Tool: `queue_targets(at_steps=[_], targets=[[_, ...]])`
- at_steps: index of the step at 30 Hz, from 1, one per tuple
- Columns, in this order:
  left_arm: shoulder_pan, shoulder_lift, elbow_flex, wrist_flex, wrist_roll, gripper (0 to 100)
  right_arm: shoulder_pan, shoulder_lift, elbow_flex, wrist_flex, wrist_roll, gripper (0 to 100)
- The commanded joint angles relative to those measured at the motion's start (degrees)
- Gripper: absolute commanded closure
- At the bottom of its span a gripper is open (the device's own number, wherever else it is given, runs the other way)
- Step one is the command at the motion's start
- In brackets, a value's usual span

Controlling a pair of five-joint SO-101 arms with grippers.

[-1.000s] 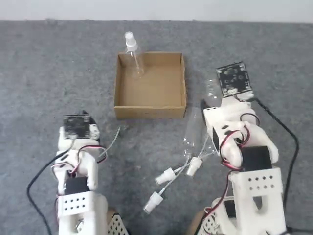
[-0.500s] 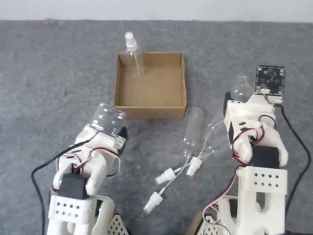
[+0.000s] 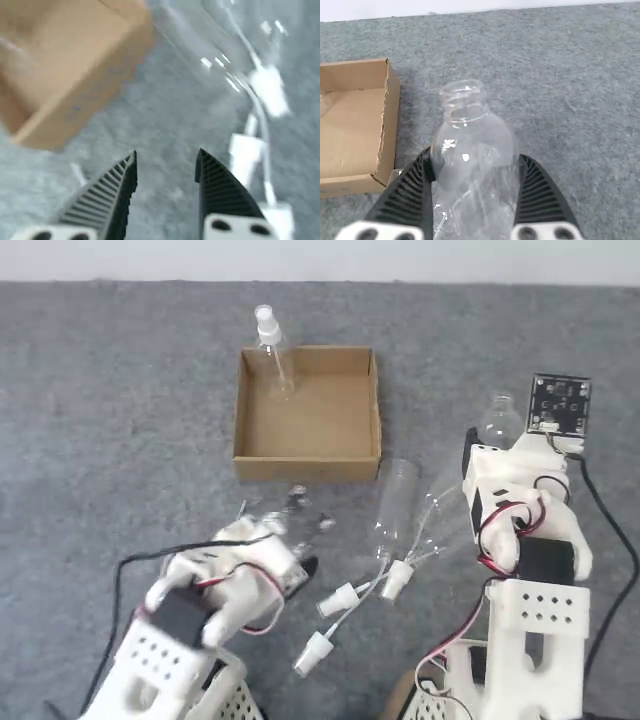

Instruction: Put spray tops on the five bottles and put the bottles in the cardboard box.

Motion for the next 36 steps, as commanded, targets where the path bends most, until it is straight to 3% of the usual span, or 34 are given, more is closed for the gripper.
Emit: queue_targets(at_steps=[1, 6, 12, 30, 36], targets=[[5.2, 15.1, -5.9, -2.2, -0.3, 82, 0.7, -1.3, -0.6, -1.5, -0.7, 96.7], [10.1, 27.6, -6.9, -6.2, 0.7, 82, 0.7, -1.3, -0.6, -1.5, -0.7, 96.7], [11.1, 34.7, -7.2, -10.8, 3.6, 82, 1.1, -1.3, -0.6, -1.5, -0.7, 96.7], [11.2, 35.8, -7.3, -13.5, 7.0, 82, 2.2, -1.4, 0.0, -1.8, -0.7, 96.7], [11.2, 35.9, -7.3, -13.5, 7.0, 82, 2.2, -1.7, 4.2, -8.2, -0.7, 96.7]])
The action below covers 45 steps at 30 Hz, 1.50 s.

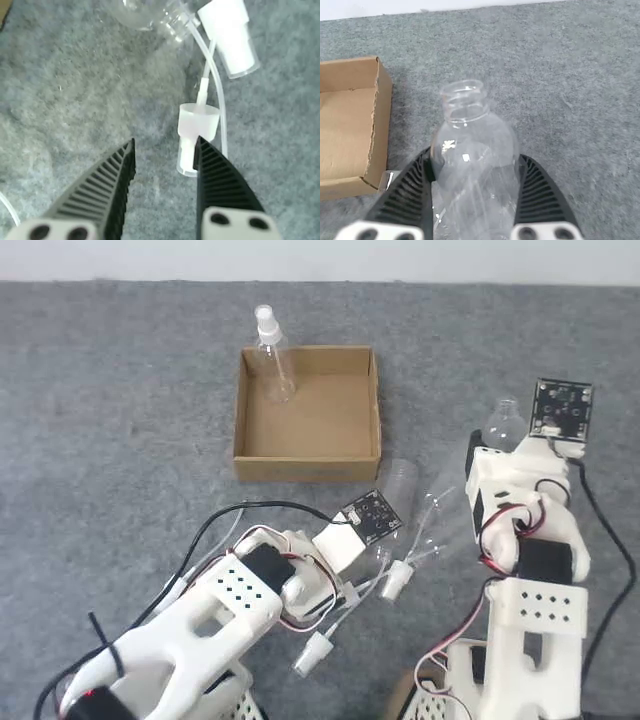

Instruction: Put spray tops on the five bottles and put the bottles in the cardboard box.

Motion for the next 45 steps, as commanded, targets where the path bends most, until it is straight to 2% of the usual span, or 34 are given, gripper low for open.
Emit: queue_targets(at_steps=[1, 8, 12, 15, 21, 26, 30, 37, 45], targets=[[0.3, 0.2, -3.3, -1.2, 0.6, 82, 0.8, -1.7, 1.2, -5.5, -0.7, 96.7], [0.3, 0.2, -1.9, -4.2, 0.6, 82, 0.7, -1.8, 1.5, -5.7, -0.7, 96.7], [3.2, 0.2, -0.6, -5.3, 0.7, 82, 0.7, -1.7, 1.5, -5.7, -0.7, 96.7], [4.0, 0.2, -0.6, -5.5, 3.4, 82, 0.7, -1.5, 1.5, -5.7, -0.7, 96.7], [4.0, 3.9, -0.7, -7.5, 3.8, 82, 0.5, -1.4, 1.6, -5.7, -0.7, 96.7], [4.0, 13.7, -7.3, -4.7, 3.8, 82, 0.5, -1.4, 1.6, -5.7, -0.7, 96.7], [4.0, 19.7, -11.4, -3.2, 3.8, 87, 0.5, -1.4, 1.6, -5.6, -0.7, 96.7], [4.0, 20.5, -12.0, -2.4, 3.4, 94, 0.5, -1.4, 1.6, -5.6, -0.7, 96.7], [3.9, 20.4, -12.4, 2.5, 2.3, 97, 0.5, -1.4, 1.6, -5.6, -0.6, 96.7]])
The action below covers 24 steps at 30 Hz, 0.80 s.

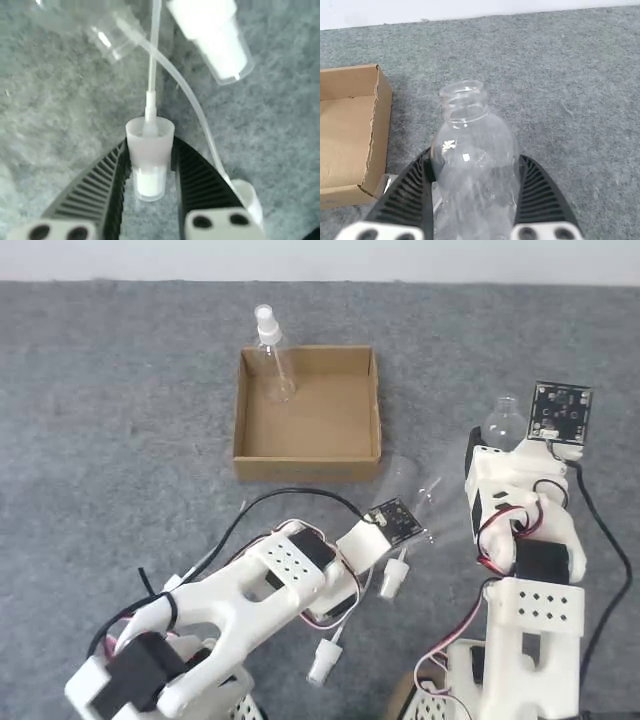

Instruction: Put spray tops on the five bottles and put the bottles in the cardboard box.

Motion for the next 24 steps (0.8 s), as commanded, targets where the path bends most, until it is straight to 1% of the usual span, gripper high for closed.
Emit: queue_targets(at_steps=[1, 4, 6, 11, 14, 18, 24], targets=[[0.1, -0.5, -3.2, 2.8, -2.0, 98, 0.5, -1.4, -0.8, -1.4, -0.6, 96.7], [-0.1, -0.5, -3.3, 4.7, -4.1, 98, 0.5, -1.4, -0.8, -1.4, -0.6, 96.7], [-2.3, -0.5, -3.3, 5.5, -5.5, 98, 0.5, -1.4, -0.7, -1.4, -0.6, 96.7], [-15.3, -0.5, -6.8, 8.2, -9.2, 98, 0.5, -1.3, -0.7, -1.4, -0.6, 96.7], [-19.5, -0.6, -7.8, 8.4, -10.0, 98, 0.4, -1.3, -0.7, -1.4, -0.5, 96.7], [-20.4, -3.5, -7.2, 8.5, -10.0, 98, 0.4, -1.3, -0.7, -1.4, -0.5, 96.7], [-20.7, -21.9, -1.7, 10.9, -9.9, 98, 0.4, -1.3, -0.7, -1.5, -0.4, 96.7]])
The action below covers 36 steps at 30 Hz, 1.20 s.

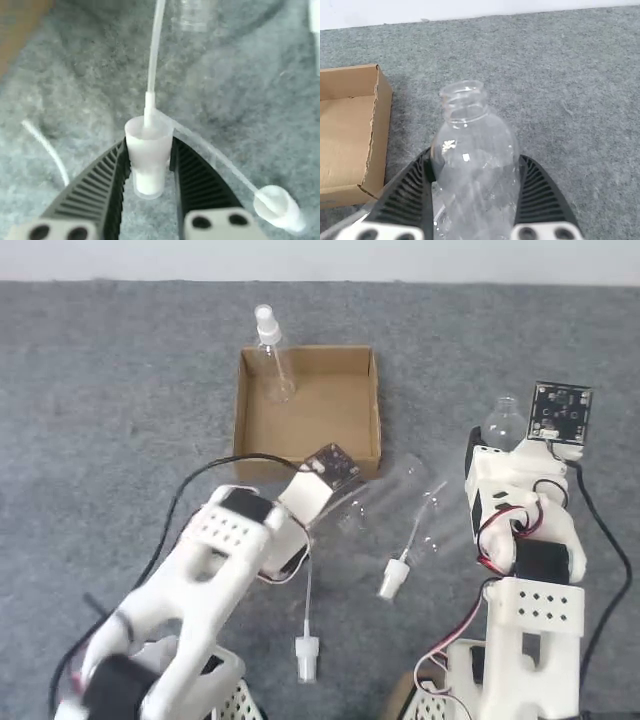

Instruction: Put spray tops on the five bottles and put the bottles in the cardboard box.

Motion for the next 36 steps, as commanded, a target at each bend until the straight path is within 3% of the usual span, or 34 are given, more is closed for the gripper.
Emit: queue_targets(at_steps=[1, 4, 9, 17, 23, 36], targets=[[-0.3, -17.6, 3.2, 2.7, -0.7, 98, 0.4, -1.3, -0.7, -1.5, -0.4, 96.7], [-1.8, -27.6, 6.5, 3.3, -0.4, 98, 0.3, -1.3, -0.7, -1.5, -0.5, 96.7], [-12.1, -38.2, 7.6, 3.3, -0.2, 98, 0.3, -1.3, -0.1, -2.0, -0.5, 96.7], [-23.5, -37.5, 7.2, 0.3, 5.7, 98, -1.5, -1.3, 0.9, -2.7, -0.4, 96.7], [-29.9, -29.5, 3.2, -1.7, 10.8, 98, -1.5, -1.3, 1.0, -2.7, -0.3, 96.7], [-39.7, 5.1, -16.6, 1.2, 20.9, 97, -1.5, -1.3, 1.1, -2.7, -0.3, 96.7]])
